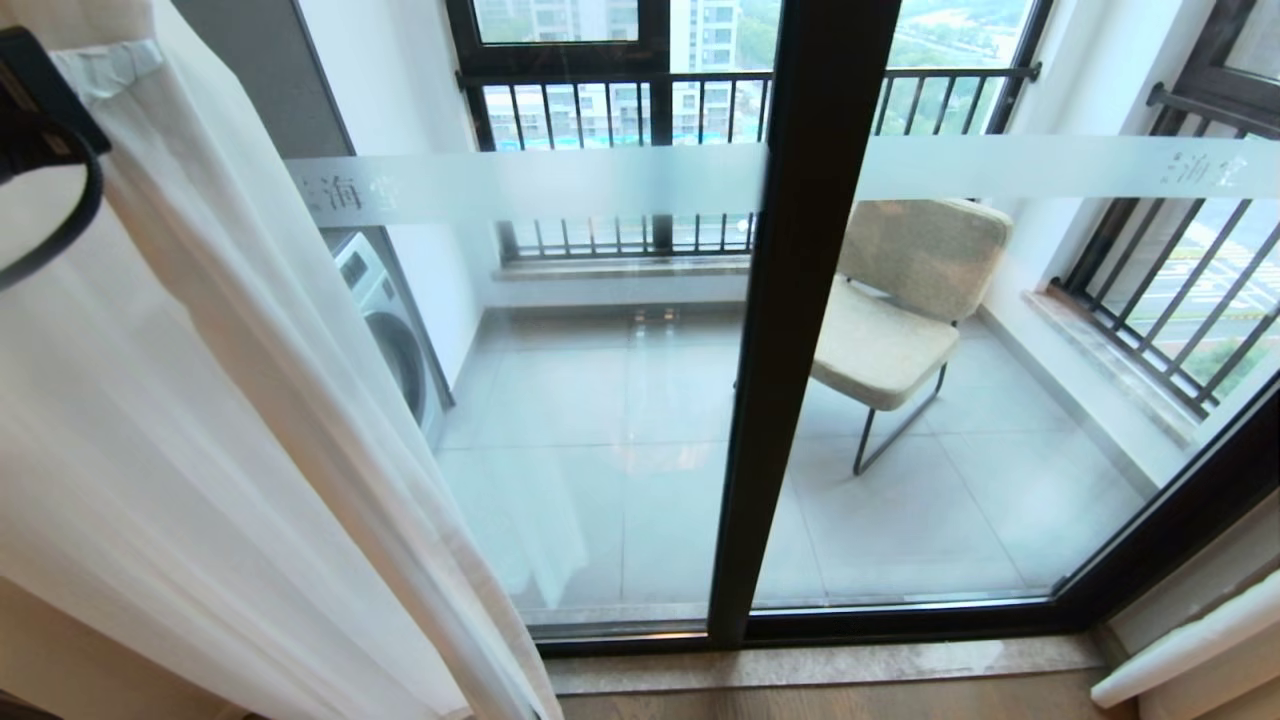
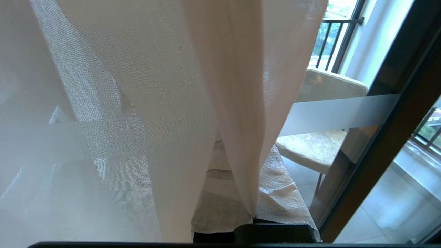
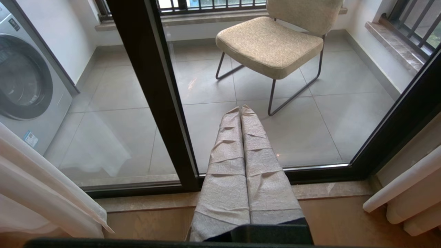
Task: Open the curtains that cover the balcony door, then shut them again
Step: Close the inner curtains on both sides
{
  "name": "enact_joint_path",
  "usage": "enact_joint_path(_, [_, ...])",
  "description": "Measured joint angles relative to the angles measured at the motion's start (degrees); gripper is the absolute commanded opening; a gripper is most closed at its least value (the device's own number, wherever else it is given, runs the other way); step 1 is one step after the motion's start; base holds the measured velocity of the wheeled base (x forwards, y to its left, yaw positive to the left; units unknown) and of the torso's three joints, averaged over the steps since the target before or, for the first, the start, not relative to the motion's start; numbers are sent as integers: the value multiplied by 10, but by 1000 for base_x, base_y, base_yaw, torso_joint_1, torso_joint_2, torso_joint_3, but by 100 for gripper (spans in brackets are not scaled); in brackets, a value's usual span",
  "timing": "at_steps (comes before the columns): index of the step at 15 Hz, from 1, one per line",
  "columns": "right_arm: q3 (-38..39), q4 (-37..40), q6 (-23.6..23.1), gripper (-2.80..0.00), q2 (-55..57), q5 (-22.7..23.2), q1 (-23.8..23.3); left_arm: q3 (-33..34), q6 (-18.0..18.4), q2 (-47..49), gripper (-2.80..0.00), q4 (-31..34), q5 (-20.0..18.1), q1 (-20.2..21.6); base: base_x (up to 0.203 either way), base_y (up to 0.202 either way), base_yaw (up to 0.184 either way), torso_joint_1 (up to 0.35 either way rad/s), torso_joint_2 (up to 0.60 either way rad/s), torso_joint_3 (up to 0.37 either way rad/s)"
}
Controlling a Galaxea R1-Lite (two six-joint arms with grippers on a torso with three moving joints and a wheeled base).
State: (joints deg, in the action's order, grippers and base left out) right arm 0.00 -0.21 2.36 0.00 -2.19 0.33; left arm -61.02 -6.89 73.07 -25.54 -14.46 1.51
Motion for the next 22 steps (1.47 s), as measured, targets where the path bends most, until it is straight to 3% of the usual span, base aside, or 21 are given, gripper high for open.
enact_joint_path(22, [0,0,0,-280,0,0,0,-22,1,33,-280,-1,0,-1,0,-191,1,3,2,2])
